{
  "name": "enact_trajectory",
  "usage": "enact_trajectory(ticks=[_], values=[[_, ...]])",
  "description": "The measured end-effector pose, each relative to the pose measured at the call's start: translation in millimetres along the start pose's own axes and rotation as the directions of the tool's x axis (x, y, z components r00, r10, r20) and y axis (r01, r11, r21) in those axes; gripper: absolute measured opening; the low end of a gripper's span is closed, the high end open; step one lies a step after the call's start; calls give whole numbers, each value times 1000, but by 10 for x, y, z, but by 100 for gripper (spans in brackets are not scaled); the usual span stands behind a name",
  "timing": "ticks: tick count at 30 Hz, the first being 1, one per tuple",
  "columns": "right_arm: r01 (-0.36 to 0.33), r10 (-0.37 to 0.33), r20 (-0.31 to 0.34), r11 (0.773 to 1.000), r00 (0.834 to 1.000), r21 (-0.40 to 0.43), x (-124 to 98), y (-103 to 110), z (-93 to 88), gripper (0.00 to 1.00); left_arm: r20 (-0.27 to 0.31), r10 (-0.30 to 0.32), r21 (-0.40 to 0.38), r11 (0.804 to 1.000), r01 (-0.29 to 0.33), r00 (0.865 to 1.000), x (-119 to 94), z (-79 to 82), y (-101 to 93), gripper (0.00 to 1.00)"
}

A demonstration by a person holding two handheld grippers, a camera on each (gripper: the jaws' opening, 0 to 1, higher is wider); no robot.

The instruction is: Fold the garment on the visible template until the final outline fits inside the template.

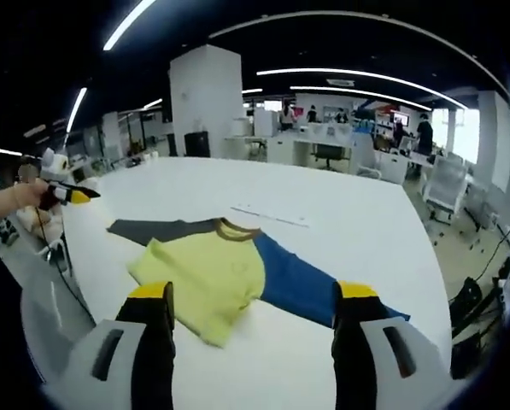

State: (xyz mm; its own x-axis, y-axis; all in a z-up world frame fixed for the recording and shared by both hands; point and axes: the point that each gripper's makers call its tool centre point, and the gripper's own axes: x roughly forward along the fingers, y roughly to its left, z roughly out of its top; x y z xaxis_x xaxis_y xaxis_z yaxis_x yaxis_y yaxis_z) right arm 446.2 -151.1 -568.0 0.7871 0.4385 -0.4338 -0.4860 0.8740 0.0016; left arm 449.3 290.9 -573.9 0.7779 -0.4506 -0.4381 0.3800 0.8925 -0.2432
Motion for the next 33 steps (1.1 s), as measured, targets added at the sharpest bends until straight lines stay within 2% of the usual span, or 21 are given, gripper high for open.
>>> enact_trajectory(ticks=[2, 7, 13, 17, 23, 27, 33], values=[[7, -7, 3, 1000, 1000, 4, -46, -2, 0, 84, 10, 7, 2, 1000, -7, 1000, -67, 31, -8, 76], [32, -33, 19, 999, 999, 37, -244, 22, -44, 88, 44, 19, -5, 1000, -19, 999, -249, 88, -46, 78], [85, -87, 15, 994, 996, 71, -481, -22, -155, 100, 60, 8, 0, 1000, -8, 998, -411, 85, -140, 83], [119, -124, 35, 984, 992, 129, -659, -84, -164, 100, 74, 23, -2, 1000, -23, 997, -504, 70, -159, 89], [139, -145, 29, 980, 989, 144, -854, -100, -247, 100, 87, 54, -16, 998, -53, 995, -632, 22, -149, 99], [161, -166, 13, 972, 986, 173, -897, -86, -371, 100, 56, 72, -4, 997, -72, 996, -704, -75, -108, 100], [154, -156, -4, 970, 988, 189, -851, 28, -458, 100, 47, 67, -5, 998, -67, 997, -715, -81, -120, 100]])
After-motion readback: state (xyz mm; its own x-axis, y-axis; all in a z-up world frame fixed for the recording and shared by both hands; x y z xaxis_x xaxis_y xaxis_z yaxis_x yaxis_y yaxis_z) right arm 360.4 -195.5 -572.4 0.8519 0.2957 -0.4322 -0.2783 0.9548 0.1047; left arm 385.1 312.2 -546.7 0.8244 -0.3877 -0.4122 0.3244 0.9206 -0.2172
